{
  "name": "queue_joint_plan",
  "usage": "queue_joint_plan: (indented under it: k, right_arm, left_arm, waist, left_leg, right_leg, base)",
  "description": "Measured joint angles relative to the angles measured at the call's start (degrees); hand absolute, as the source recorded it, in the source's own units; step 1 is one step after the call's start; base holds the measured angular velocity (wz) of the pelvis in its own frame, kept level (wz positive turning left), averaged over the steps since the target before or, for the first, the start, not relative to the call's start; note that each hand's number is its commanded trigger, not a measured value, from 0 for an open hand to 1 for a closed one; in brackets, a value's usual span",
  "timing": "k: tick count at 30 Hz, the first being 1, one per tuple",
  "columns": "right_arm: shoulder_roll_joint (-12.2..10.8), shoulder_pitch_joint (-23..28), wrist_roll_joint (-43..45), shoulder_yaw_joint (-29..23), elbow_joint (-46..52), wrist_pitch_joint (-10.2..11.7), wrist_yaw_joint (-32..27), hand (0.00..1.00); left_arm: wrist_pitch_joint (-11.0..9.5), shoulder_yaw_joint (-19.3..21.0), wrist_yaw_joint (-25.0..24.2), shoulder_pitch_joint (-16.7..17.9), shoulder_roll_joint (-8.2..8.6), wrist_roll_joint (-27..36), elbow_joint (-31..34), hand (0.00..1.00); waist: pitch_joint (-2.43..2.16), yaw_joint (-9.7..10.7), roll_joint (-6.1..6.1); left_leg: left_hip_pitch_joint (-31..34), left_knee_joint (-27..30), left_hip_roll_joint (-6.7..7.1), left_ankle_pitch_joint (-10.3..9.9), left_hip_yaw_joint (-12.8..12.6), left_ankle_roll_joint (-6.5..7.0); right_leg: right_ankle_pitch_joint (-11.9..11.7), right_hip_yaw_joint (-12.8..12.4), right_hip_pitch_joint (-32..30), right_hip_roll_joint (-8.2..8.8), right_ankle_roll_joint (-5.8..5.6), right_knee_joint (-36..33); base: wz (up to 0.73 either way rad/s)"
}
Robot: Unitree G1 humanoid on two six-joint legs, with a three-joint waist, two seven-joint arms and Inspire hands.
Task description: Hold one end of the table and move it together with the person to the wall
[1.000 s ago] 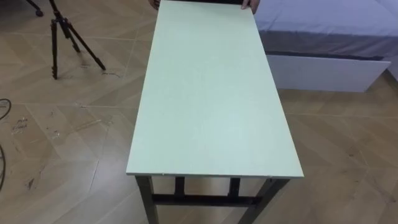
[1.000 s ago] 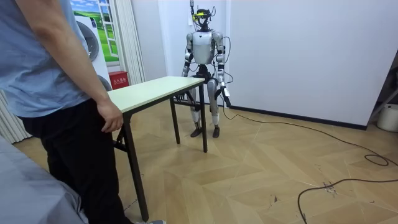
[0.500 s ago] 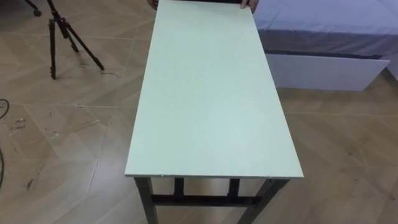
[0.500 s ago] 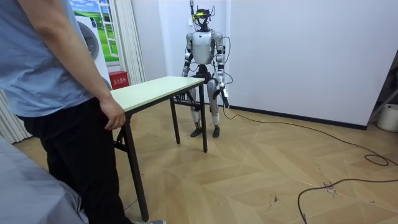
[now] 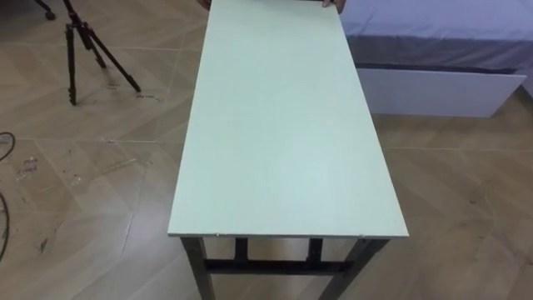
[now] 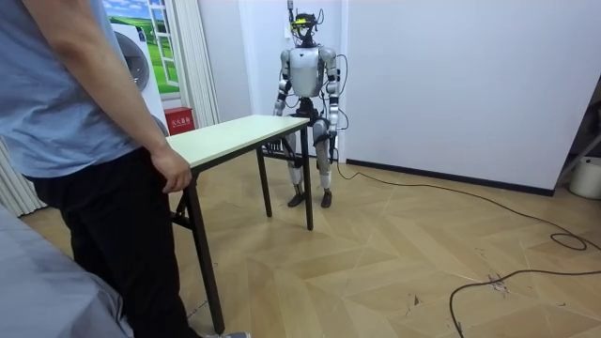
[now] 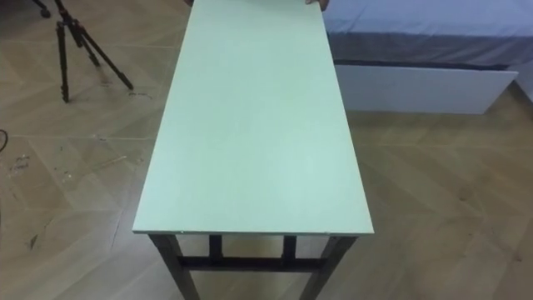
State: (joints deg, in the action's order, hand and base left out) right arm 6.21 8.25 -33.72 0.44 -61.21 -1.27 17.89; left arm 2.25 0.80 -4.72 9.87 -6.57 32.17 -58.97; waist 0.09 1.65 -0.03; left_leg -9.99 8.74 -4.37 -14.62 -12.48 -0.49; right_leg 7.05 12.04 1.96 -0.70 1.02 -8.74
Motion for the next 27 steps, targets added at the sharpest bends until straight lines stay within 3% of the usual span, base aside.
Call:
queue_joint_plan:
  k: [6,10,14,19,27]
  right_arm:
    - [0.17,5.02,-2.46,-0.14,10.61,-0.08,2.84,0.00]
    - [0.19,7.67,-4.78,0.06,16.25,-0.33,4.68,0.00]
    - [0.24,10.94,-10.04,2.27,26.16,-1.36,6.03,0.00]
    - [0.22,11.77,-14.90,5.02,33.38,-1.89,7.63,0.00]
    - [0.05,11.94,-18.17,8.07,38.29,-2.07,8.16,0.00]
  left_arm:
    - [0.20,-0.55,-4.38,3.32,-0.79,7.24,7.72,0.00]
    - [0.27,-3.31,-6.49,4.96,-1.20,10.29,12.93,0.00]
    - [0.36,-7.38,-7.39,7.59,-1.81,12.35,23.14,0.00]
    - [0.31,-10.77,-7.71,8.55,-2.01,17.63,30.66,0.00]
    - [0.34,-14.60,-7.95,9.69,-2.65,18.99,38.74,0.00]
  waist:
    - [-0.21,-0.08,0.35]
    - [-0.34,0.07,0.84]
    - [-0.09,0.19,0.88]
    - [0.05,0.50,0.62]
    - [0.00,1.13,0.79]
  left_leg:
    - [0.44,0.06,0.00,0.00,-0.05,0.00]
    - [0.37,0.06,0.04,0.00,0.07,0.00]
    - [0.71,0.02,0.06,0.00,0.03,0.00]
    - [0.71,0.01,0.28,0.00,-0.09,0.00]
    - [1.73,0.02,0.18,-0.04,0.07,-0.09]
  right_leg:
    - [-0.01,1.04,-0.22,0.19,-0.02,-0.08]
    - [-0.02,1.45,-0.25,0.49,-0.03,-0.47]
    - [-0.01,1.03,-0.94,0.63,-0.03,-1.22]
    - [0.24,0.17,-1.53,0.63,-0.07,-2.00]
    - [-0.18,0.66,-2.69,0.61,0.19,-2.57]
  base:
    - [0.03]
    - [0.02]
    - [0.01]
    - [0.00]
    - [0.00]
